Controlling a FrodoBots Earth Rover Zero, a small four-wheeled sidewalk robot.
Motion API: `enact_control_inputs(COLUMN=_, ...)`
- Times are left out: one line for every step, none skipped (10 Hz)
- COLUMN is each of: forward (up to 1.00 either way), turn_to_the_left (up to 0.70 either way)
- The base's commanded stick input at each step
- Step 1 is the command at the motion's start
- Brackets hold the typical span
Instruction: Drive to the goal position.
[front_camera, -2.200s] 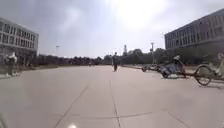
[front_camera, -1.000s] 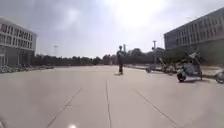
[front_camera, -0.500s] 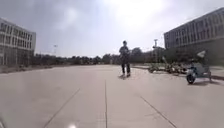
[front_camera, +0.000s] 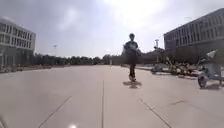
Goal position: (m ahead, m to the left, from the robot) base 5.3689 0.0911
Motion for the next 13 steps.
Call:
enact_control_inputs(forward=1.00, turn_to_the_left=0.00)
enact_control_inputs(forward=1.00, turn_to_the_left=0.00)
enact_control_inputs(forward=1.00, turn_to_the_left=0.00)
enact_control_inputs(forward=1.00, turn_to_the_left=0.00)
enact_control_inputs(forward=1.00, turn_to_the_left=0.00)
enact_control_inputs(forward=1.00, turn_to_the_left=0.00)
enact_control_inputs(forward=1.00, turn_to_the_left=0.00)
enact_control_inputs(forward=1.00, turn_to_the_left=0.00)
enact_control_inputs(forward=1.00, turn_to_the_left=0.00)
enact_control_inputs(forward=1.00, turn_to_the_left=0.00)
enact_control_inputs(forward=1.00, turn_to_the_left=0.00)
enact_control_inputs(forward=1.00, turn_to_the_left=0.00)
enact_control_inputs(forward=1.00, turn_to_the_left=0.00)
